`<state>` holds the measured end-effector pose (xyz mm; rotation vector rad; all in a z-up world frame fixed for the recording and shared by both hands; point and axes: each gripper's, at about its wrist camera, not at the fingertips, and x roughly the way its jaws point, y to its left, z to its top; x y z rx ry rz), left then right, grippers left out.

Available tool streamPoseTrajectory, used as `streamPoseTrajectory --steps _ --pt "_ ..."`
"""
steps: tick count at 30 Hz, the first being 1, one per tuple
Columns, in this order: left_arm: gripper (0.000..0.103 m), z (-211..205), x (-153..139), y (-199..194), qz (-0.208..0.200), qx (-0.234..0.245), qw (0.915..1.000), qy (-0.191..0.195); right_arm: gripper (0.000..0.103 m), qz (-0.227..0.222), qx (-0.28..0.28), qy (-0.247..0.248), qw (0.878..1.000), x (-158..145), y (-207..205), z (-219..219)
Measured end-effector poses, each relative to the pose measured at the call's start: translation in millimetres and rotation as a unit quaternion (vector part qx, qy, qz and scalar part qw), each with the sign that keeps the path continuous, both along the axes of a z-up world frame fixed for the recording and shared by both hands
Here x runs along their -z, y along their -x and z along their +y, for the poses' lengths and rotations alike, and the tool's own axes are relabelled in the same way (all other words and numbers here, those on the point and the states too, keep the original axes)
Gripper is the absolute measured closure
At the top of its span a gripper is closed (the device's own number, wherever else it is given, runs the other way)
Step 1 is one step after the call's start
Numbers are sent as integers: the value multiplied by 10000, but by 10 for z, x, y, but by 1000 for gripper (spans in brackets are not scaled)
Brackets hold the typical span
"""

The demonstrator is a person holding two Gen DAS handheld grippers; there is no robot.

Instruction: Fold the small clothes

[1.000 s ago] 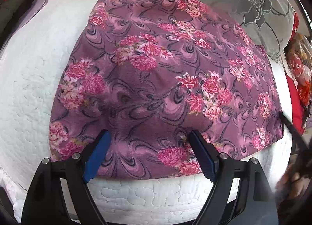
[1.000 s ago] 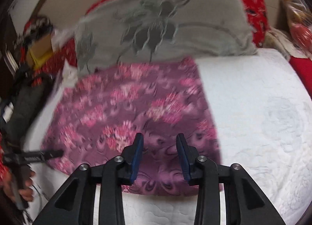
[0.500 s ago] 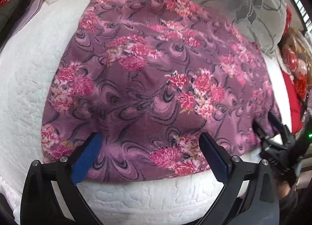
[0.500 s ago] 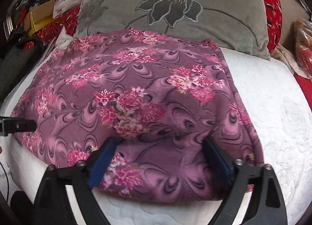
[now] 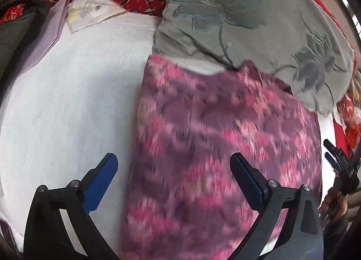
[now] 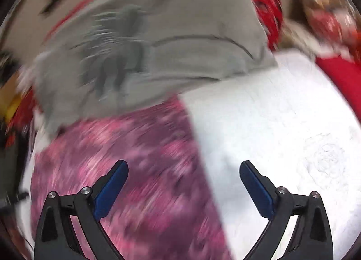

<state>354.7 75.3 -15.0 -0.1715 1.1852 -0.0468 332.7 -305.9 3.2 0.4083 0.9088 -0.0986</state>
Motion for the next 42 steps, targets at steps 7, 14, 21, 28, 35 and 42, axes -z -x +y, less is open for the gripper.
streamPoseTrajectory --steps 7,14,21,28,35,42 --pt "3 -78 375 -419 362 -187 9991 -150 93 255 -338 -596 9973 241 -633 -43" --pt "9 -133 312 -384 394 118 9987 -307 89 251 -360 133 9989 169 -652 20" --pt "9 1 77 265 32 311 9994 -124 67 -599 -1203 28 9909 -141 -6 295" --pt "9 216 91 568 347 201 9991 -133 63 7 -1159 323 9927 33 178 414" --pt "9 342 366 945 840 192 9960 -239 42 373 -1927 733 9778 188 475 923" --pt "9 587 126 1071 583 192 9979 220 41 102 -2346 1123 9655 -71 839 1382"
